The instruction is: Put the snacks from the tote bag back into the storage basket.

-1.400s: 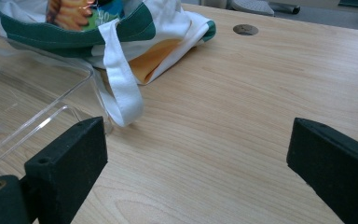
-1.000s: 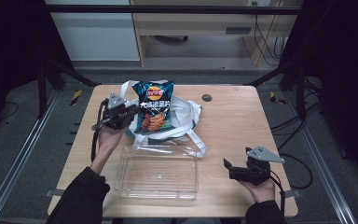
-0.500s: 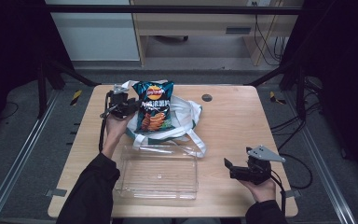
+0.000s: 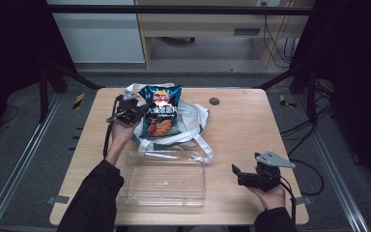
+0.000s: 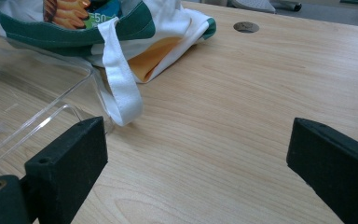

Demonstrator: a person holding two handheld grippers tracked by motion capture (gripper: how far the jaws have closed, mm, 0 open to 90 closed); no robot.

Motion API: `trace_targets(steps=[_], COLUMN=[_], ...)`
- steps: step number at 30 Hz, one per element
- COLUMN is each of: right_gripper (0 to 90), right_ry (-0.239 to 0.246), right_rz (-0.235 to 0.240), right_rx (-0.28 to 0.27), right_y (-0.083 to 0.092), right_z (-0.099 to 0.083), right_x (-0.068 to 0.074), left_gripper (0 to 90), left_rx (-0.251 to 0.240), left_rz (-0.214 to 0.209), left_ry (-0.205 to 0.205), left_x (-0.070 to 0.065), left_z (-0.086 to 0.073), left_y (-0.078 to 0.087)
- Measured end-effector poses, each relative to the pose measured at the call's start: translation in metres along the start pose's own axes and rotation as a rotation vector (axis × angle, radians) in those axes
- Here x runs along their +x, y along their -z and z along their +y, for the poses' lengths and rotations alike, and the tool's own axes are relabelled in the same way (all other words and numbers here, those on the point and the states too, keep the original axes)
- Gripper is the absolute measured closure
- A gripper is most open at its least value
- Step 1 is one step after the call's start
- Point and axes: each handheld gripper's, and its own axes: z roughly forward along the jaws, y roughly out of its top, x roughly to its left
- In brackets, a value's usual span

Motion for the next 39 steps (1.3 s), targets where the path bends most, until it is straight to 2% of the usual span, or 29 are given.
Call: trace_targets(steps=[5,13,22,25,29,39], right_gripper=[5.4,5.6,5.6,5.6,5.6,5.6], right_ry=[-0.001,0.012,0.005,0.005,0.011,0.007], right_rz=[0.001,-0.005,-0.006,-0.006,-0.007,-0.007], right_rx=[0.002,0.004,0.005,0.005,0.008,0.008], right_y=[0.001,0.0,0.0,0.0,0.0,0.0], right_z=[0.0,-0.001,-0.001,-0.001,-0.001,-0.001], right_x=[0.001,0.002,0.003,0.003,0.004,0.004], left_gripper=[90.0,90.0,90.0,90.0,90.0,89.7], left_rx=[-0.036,-0.051,-0.048,-0.04,-0.044,-0.047], left_rz=[-0.023,-0.07,-0.078,-0.079,-0.089,-0.091], left_ry=[-0.05,-0.136,-0.201,-0.234,-0.244,-0.216], left_x=[-0.011,-0.027,-0.043,-0.049,-0.055,-0.063], left_z=[-0.013,-0.031,-0.044,-0.049,-0.054,-0.06], left_y=[0.018,0.045,0.054,0.058,0.058,0.06])
